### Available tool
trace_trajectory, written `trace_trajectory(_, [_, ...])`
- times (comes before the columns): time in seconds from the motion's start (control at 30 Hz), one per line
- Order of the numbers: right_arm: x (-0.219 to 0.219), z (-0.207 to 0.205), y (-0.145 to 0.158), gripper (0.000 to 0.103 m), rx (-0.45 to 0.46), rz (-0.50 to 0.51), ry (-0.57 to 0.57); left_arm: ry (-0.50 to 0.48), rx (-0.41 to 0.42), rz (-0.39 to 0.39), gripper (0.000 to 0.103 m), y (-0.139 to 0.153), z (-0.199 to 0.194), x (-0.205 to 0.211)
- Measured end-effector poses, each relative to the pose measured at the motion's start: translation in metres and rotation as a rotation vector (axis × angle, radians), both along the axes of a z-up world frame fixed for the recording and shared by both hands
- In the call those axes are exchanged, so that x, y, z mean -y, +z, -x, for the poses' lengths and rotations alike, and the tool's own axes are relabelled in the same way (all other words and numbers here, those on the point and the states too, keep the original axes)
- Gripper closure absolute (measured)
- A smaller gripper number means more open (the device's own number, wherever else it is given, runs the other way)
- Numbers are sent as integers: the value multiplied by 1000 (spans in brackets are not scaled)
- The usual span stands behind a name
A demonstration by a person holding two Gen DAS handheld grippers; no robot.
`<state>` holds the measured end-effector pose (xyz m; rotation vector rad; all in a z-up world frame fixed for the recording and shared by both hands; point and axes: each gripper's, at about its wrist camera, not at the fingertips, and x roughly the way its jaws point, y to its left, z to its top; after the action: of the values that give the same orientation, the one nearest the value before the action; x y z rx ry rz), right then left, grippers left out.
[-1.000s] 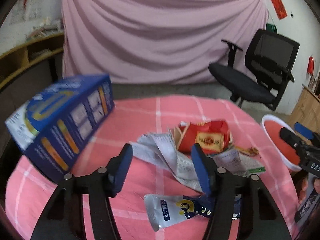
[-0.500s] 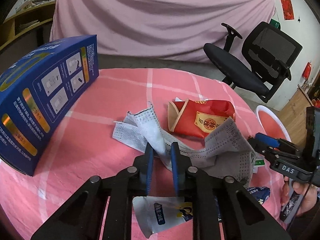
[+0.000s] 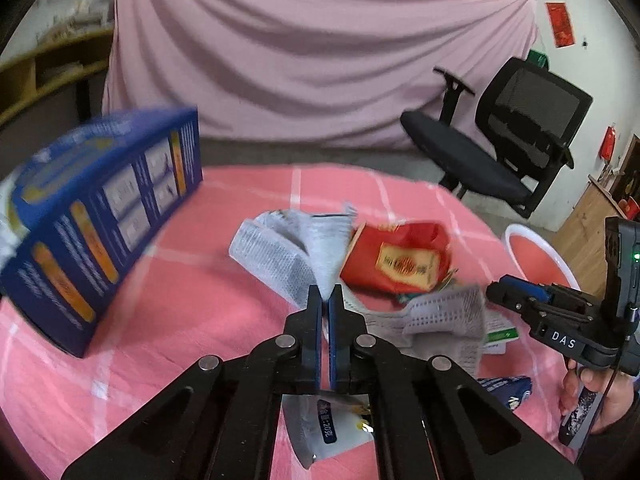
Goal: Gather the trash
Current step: 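Grasp the grey mask with left while right grasps the brown cap, then carry the mask and cap over the orange bucket and open both tools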
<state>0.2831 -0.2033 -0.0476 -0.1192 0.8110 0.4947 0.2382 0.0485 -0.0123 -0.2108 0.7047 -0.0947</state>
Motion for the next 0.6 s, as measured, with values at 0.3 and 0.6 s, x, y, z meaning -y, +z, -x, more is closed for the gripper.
trace_trajectory(0.3, [19,43,37,74,308,-131,-7,18,301,-164,102,37,50,44])
trace_trajectory(0.6, [85,88,84,74,689,-290,-171,-89,471,-199,102,69,45,120])
